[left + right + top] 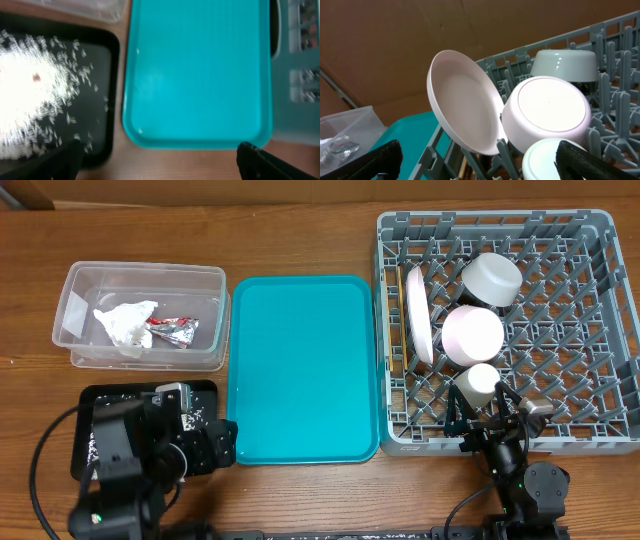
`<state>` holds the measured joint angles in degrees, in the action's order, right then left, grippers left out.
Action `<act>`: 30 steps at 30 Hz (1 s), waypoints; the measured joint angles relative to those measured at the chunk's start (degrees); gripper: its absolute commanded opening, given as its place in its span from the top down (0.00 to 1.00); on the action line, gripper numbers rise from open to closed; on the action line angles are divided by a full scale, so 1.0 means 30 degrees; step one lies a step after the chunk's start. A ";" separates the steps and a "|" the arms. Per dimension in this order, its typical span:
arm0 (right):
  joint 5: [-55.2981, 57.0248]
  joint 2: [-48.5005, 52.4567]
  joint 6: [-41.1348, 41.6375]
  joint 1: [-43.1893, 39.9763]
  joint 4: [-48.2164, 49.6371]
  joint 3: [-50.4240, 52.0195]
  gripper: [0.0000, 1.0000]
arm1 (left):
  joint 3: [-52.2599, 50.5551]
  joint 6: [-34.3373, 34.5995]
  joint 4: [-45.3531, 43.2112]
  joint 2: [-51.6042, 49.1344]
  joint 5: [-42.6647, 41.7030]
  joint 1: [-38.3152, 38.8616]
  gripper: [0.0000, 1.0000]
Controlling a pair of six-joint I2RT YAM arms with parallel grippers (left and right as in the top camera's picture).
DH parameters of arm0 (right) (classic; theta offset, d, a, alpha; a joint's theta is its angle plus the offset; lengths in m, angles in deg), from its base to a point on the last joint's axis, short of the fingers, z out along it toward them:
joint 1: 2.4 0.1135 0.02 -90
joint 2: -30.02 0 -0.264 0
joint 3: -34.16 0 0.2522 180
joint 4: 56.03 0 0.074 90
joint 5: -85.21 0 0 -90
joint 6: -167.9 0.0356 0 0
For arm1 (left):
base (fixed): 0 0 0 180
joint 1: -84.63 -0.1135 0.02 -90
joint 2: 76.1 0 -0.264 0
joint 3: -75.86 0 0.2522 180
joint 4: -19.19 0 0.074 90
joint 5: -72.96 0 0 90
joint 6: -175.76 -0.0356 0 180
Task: Sort waste into correct bins and load items into the dishwasher
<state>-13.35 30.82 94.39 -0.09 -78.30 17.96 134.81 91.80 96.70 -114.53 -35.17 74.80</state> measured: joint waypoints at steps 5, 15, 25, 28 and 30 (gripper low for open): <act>-0.0007 0.0000 0.0000 -0.0007 -0.0007 0.0000 0.00 | -0.3228 0.0459 -0.6958 0.2259 0.0313 0.0000 0.00; 0.0000 0.0000 0.0007 -0.0007 -0.0029 0.0000 0.00 | -0.9719 0.3723 -2.2454 0.7184 0.0444 0.0925 0.00; 0.0000 0.0000 0.0007 0.0000 -0.0007 0.0000 0.00 | -1.3697 0.4167 -2.4764 1.0695 0.1581 0.1290 0.00; 0.0007 0.0000 0.0007 0.0000 -0.0015 0.0000 0.00 | -1.4666 0.4167 -2.4239 1.1686 0.1734 0.1290 0.00; 0.0007 0.0000 0.0007 -0.0007 -0.0015 0.0000 0.00 | -1.4892 0.4167 -2.3700 1.2182 0.1814 0.1290 0.00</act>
<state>-13.33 30.82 94.41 -0.12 -78.34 17.96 90.13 104.30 25.60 -77.99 -29.73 78.67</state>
